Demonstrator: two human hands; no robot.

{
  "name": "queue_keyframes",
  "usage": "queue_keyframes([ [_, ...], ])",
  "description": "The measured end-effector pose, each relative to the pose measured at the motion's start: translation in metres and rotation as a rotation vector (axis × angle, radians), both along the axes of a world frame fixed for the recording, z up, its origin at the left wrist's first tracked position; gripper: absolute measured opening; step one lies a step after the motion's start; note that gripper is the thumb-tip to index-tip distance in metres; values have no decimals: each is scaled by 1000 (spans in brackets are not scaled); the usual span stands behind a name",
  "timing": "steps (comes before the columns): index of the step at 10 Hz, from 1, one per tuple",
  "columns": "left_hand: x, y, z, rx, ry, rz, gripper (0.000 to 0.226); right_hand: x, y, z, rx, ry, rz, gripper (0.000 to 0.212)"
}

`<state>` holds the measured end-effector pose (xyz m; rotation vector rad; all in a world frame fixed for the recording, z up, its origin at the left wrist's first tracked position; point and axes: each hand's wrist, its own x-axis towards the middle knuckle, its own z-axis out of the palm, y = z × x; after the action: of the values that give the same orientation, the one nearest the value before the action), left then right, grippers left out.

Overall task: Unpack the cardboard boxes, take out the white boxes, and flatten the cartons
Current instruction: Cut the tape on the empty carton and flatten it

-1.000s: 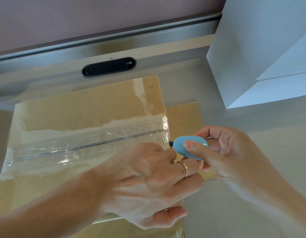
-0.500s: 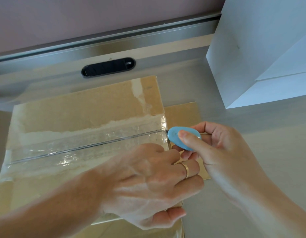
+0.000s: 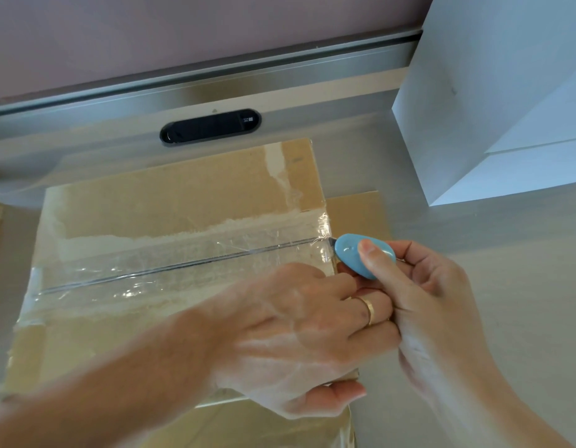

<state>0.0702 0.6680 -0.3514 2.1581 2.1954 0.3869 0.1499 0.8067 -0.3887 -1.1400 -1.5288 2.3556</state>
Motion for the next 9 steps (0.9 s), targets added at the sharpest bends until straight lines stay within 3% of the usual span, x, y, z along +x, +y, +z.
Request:
queue_keyframes([
  [1,0,-5,-1,-124,16,-24,31,4,-3,-2,-10,10,-50,21],
  [2,6,-3,-5,-129,-30,-53,34,7,-8,0,9,14,-81,24],
  [3,10,5,-18,-351,-174,80,41,5,1,-3,47,49,-176,14],
  [4,9,-3,-14,-256,-98,-27,31,0,14,-2,81,59,-203,19],
  [5,4,-14,-17,-51,13,-6,34,7,10,-3,94,80,-122,21],
  [6,-1,-20,-20,90,-32,113,31,17,4,-4,71,82,-56,30],
  [7,-27,-26,-19,256,-129,463,20,21,3,-5,54,48,21,39],
  [8,-56,-15,-18,211,-153,641,21,20,3,-7,83,43,71,27],
  [9,-66,2,-21,63,-153,666,31,16,6,-9,170,28,134,18],
])
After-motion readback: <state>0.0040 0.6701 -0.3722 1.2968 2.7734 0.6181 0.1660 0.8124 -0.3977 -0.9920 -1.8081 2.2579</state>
